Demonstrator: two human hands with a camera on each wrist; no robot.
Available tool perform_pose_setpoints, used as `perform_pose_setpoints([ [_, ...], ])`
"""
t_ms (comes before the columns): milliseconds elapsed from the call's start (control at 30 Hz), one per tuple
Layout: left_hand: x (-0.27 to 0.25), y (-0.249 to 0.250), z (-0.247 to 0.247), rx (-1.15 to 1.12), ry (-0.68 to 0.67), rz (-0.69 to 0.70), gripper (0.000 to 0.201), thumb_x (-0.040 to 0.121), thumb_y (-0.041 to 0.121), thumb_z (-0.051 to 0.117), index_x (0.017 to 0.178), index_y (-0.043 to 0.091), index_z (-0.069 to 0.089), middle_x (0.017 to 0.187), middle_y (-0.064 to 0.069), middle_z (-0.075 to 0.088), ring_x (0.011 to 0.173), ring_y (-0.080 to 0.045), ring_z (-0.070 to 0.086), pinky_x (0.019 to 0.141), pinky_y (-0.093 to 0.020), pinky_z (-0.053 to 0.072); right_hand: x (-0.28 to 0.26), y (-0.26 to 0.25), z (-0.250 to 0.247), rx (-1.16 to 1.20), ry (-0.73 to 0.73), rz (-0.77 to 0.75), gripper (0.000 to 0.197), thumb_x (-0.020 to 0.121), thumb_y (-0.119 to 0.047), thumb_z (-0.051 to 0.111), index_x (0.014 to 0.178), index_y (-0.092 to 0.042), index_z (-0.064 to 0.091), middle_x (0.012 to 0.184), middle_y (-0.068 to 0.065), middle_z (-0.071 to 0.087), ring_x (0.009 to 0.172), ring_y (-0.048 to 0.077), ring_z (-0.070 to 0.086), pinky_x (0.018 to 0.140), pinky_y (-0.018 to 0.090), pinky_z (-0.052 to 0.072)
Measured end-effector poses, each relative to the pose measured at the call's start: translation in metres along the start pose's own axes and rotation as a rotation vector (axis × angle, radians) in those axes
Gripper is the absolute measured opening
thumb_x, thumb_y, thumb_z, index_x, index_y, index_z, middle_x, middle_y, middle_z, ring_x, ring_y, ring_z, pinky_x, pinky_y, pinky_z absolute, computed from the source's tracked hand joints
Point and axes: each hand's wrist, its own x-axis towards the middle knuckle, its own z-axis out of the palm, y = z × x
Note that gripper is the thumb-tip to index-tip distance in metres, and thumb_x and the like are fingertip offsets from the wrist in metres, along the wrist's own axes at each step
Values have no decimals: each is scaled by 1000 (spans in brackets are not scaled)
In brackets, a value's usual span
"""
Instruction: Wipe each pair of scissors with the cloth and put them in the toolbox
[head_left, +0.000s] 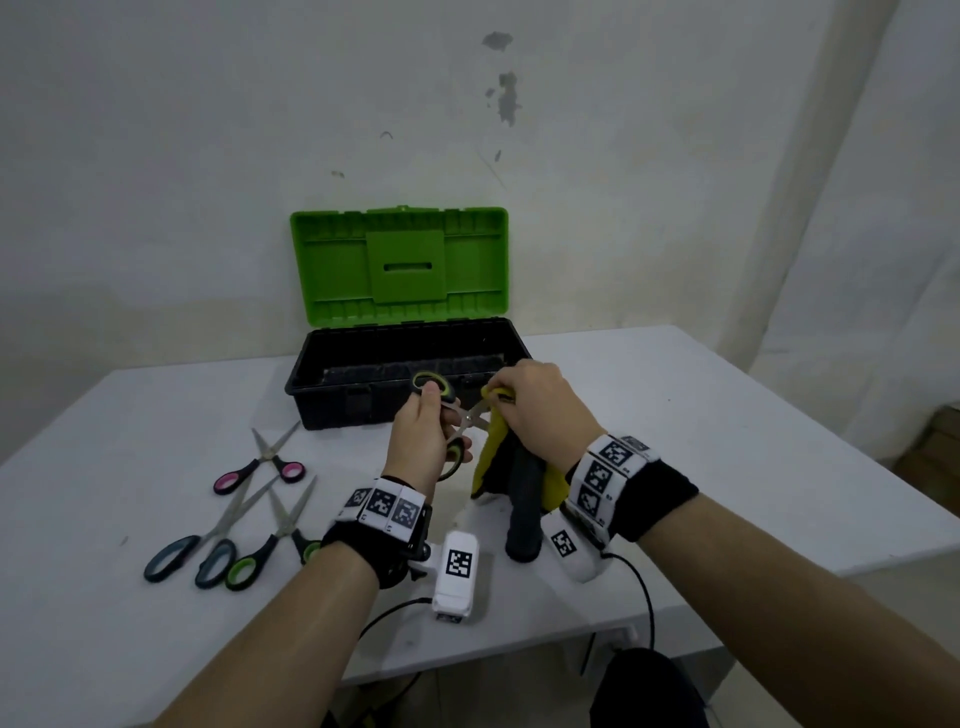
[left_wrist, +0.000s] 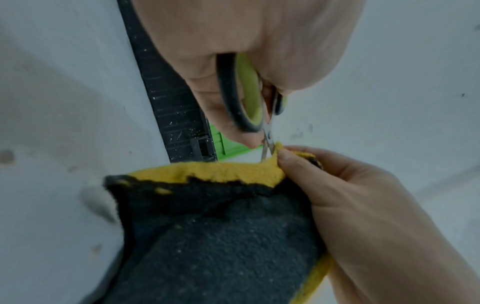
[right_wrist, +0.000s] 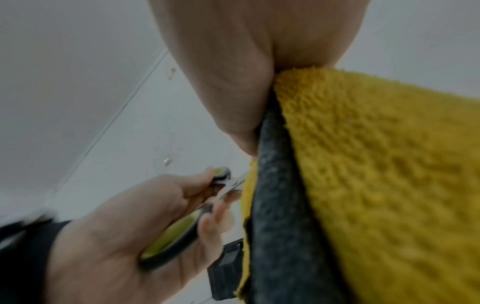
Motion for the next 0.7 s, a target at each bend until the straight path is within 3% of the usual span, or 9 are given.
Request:
perform_pose_setpoints([
  [67,2,-1,-3,2,-13,-5,47,108,37,32,106,-3,55,78,-10,51,48,-19,54,46,-31,49,4,8,-4,52,55,65,16,93,-20,58,104,-21,69,103,5,64,98,22,57,80,30,48],
  [167,5,4,-6,19,-35,-33,45,107,44,28,109,6,52,81,-11,51,53,-22,55,48,-32,50,4,15,-9,265,154,87,8,92,-23,63,99,-21,66,91,-4,65,83,10,57,67,14,41],
  [333,10,10,-13,74,-70,-88,35,106,48,21,102,25,46,68,-12,57,49,-22,51,47,-28,46,0,29,-14,408,101,102,8,99,-21,50,95,-27,51,72,-7,53,59,6,46,52,18,33],
  [433,13,10,-15,61,-153,-72,36,107,43,28,97,15,48,67,-7,51,49,-19,46,47,-27,38,-2,36,-14,500,32,137,19,100,-18,48,90,-28,61,76,-8,60,63,8,52,58,21,42],
  [533,14,8,-20,187,-209,35,15,105,21,45,97,10,52,71,-5,48,54,-14,44,51,-26,34,-5,37,-15,688,29,212,12,95,-20,57,97,-21,69,96,-1,68,85,11,63,73,20,51],
  [600,17,6,-24,235,-213,51,10,101,8,48,100,9,57,72,-5,50,55,-13,43,51,-23,33,-7,38,-16,791,3,254,14,90,-18,64,103,-20,68,102,3,67,85,11,63,77,23,54],
  [700,19,4,-29,338,-240,112,14,103,11,48,98,12,61,74,-3,56,56,-11,43,51,-21,35,-7,44,-18,812,-41,260,25,86,-8,66,107,-21,62,108,8,66,84,14,64,83,34,55],
])
